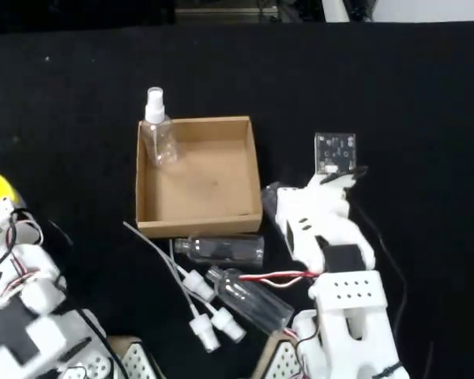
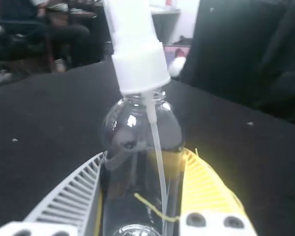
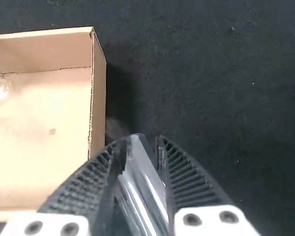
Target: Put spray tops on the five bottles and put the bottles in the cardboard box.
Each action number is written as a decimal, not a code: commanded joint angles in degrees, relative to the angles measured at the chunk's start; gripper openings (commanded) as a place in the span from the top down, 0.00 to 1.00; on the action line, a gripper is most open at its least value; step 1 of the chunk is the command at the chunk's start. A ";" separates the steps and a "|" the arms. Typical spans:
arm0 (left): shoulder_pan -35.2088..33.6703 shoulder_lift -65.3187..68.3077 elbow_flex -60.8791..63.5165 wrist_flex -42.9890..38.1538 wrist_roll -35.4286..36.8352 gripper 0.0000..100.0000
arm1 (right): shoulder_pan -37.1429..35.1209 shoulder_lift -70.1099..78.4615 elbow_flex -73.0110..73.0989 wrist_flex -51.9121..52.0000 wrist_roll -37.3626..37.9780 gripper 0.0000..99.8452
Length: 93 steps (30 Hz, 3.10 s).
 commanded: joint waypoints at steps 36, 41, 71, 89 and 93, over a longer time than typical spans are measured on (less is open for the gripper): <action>-4.35 40.35 -11.74 -32.09 -8.44 0.75 | 0.62 -2.95 -0.22 -1.85 -0.09 0.92; -4.44 40.26 -11.91 -32.18 -8.53 0.75 | 0.62 -2.95 -0.22 -1.85 -0.09 0.92; -4.18 32.09 -11.91 -28.92 -8.62 0.75 | 0.62 -2.95 -0.22 -1.85 -0.09 0.92; -3.91 32.09 -11.30 -33.32 -8.88 0.98 | 0.62 -2.95 -0.22 -1.85 -0.09 0.92; -3.91 32.35 -11.21 -33.32 -8.79 0.98 | 0.62 -2.95 -0.22 -1.85 -0.09 0.92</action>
